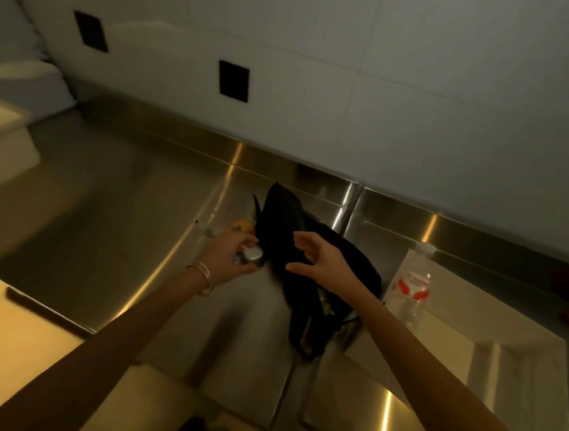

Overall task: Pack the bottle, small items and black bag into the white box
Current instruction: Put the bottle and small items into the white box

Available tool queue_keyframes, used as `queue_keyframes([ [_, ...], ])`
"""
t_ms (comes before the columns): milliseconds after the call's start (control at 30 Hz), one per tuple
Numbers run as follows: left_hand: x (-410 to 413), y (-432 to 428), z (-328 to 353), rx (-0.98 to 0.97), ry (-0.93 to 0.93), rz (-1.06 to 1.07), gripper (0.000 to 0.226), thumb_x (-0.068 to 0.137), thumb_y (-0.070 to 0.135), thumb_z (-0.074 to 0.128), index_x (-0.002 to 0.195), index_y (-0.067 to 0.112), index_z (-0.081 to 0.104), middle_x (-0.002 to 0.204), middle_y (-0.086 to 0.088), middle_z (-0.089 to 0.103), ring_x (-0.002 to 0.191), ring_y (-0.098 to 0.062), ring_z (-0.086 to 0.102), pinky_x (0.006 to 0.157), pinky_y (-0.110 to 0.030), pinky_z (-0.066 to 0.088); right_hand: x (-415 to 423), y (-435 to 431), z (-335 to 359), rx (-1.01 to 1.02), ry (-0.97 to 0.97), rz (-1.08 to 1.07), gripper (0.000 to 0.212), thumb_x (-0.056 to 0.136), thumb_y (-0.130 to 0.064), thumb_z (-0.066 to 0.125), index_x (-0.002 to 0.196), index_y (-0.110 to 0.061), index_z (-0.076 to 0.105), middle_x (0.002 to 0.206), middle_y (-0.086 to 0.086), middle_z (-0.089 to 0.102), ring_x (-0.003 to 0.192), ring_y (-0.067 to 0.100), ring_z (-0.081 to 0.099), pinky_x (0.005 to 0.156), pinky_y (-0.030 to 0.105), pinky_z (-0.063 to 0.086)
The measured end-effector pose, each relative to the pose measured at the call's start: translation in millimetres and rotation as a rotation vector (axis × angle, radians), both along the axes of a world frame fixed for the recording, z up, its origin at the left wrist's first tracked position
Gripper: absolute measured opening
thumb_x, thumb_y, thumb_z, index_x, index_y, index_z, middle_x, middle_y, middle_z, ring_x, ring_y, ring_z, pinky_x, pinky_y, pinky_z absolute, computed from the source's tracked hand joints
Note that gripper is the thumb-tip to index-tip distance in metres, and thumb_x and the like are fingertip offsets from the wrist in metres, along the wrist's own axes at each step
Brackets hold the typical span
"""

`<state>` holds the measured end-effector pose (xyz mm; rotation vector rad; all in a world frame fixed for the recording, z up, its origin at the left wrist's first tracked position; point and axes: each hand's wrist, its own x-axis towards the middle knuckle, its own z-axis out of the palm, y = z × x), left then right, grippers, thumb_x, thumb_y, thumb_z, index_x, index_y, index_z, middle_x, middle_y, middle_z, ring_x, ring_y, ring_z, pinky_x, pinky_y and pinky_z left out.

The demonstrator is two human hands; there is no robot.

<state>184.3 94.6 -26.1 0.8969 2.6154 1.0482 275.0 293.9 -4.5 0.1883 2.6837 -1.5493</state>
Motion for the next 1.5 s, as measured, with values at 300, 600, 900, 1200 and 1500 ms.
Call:
queue_keyframes([
  [300, -88.7, -74.3, -29.4, -0.164, 0.103, -0.113, 0.051, 0.071, 0.018, 0.075, 0.117, 0.009, 0.055, 0.114, -0.008, 0.058, 0.102, -0.024, 0.055, 0.084, -0.028, 0.039, -78.1, -66.3, -51.9, 0.132, -0.053, -0.157, 0.054, 0.076, -0.013, 0.073, 0.125, -0.011, 0.05, 0.129, 0.009, 0.054, 0.116, 0.014, 0.05, 0.092, 0.014, 0.034],
  [600, -138.2, -79.3, -56.5, -0.245, 0.034, -0.284, 0.055, 0.074, 0.025, 0.072, 0.123, 0.016, 0.049, 0.121, -0.007, 0.054, 0.108, -0.022, 0.05, 0.091, -0.03, 0.039, -116.2, -92.5, -102.0, 0.431, -0.154, -0.405, 0.047, 0.08, -0.027, 0.069, 0.121, -0.013, 0.051, 0.127, 0.008, 0.047, 0.109, 0.025, 0.051, 0.09, 0.035, 0.046],
  [900, -150.4, -64.7, -70.4, -0.167, 0.039, -0.411, 0.046, 0.072, 0.022, 0.072, 0.114, 0.024, 0.055, 0.113, -0.005, 0.056, 0.104, -0.021, 0.049, 0.085, -0.028, 0.039, -124.6, -101.1, -114.0, 0.664, -0.231, -0.453, 0.046, 0.084, -0.034, 0.062, 0.124, -0.014, 0.05, 0.126, 0.009, 0.041, 0.097, 0.025, 0.054, 0.082, 0.037, 0.051],
  [1200, -142.5, -29.9, -48.7, -0.146, 0.121, -0.477, 0.05, 0.075, 0.024, 0.071, 0.121, 0.014, 0.051, 0.117, -0.01, 0.054, 0.105, -0.027, 0.05, 0.088, -0.037, 0.043, -76.0, -85.6, -86.0, 0.493, 0.001, -0.511, 0.047, 0.071, -0.03, 0.076, 0.112, -0.017, 0.058, 0.111, 0.002, 0.06, 0.101, 0.017, 0.047, 0.079, 0.014, 0.031],
  [1500, -51.9, 69.6, -19.2, -0.001, 0.204, -0.692, 0.046, 0.077, 0.024, 0.069, 0.119, 0.02, 0.053, 0.118, -0.001, 0.055, 0.108, -0.015, 0.047, 0.095, -0.03, 0.041, 62.8, 2.5, -7.7, 0.519, 0.172, -0.644, 0.048, 0.066, -0.018, 0.08, 0.109, -0.017, 0.058, 0.11, 0.001, 0.059, 0.103, 0.013, 0.05, 0.086, 0.024, 0.041],
])
